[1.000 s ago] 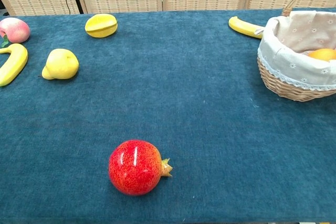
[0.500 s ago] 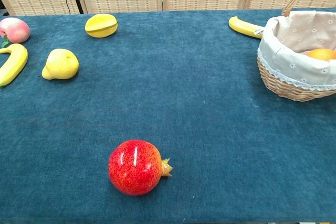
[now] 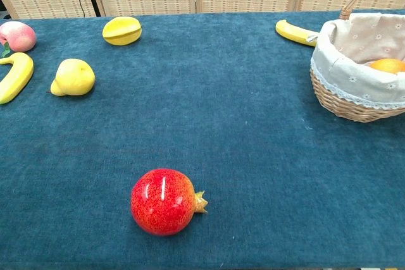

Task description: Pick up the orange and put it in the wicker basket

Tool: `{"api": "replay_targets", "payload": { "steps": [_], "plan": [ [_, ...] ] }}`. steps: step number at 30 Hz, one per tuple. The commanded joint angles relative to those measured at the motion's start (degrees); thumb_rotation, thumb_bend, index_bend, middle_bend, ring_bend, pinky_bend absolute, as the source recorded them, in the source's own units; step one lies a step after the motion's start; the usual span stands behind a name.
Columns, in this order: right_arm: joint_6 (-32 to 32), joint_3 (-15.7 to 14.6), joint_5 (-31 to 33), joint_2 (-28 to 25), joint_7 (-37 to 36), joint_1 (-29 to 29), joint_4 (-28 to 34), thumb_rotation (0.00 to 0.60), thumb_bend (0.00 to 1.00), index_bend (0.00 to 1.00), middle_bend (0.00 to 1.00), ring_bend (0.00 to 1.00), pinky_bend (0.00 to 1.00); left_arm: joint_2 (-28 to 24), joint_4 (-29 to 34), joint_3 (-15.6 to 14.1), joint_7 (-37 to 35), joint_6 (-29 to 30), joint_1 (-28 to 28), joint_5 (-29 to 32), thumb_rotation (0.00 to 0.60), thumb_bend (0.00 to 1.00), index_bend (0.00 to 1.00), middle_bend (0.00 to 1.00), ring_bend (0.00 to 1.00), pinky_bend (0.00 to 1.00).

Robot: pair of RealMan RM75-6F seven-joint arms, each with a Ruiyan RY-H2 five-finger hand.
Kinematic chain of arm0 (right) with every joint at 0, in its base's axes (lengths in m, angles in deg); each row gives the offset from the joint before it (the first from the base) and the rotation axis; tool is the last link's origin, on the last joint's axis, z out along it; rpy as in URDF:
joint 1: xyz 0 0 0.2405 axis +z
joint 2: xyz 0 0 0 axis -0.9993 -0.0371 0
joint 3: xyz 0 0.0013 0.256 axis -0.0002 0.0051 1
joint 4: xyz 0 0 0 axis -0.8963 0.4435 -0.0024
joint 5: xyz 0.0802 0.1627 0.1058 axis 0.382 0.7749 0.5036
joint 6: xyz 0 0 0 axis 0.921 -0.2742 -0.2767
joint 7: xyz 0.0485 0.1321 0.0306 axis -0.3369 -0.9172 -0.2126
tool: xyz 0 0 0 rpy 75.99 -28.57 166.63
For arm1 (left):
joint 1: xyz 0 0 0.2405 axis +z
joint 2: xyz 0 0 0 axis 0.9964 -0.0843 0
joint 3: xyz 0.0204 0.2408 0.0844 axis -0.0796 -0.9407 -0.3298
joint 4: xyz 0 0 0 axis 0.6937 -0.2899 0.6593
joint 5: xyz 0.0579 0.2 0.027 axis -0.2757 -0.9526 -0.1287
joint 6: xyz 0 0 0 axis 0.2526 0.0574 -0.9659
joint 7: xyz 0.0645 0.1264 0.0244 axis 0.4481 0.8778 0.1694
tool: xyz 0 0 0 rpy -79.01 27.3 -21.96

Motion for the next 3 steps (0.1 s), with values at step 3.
{"api": "replay_targets", "payload": {
  "steps": [3],
  "plan": [
    [0.0, 0.0, -0.7, 0.1, 0.1, -0.2, 0.1, 0.600, 0.00, 0.40, 0.14, 0.16, 0.24, -0.1, 0.3, 0.0, 0.1, 0.2, 0.0, -0.2, 0.600, 0.00, 0.00, 0.00, 0.00, 0.00]
  ]
}}
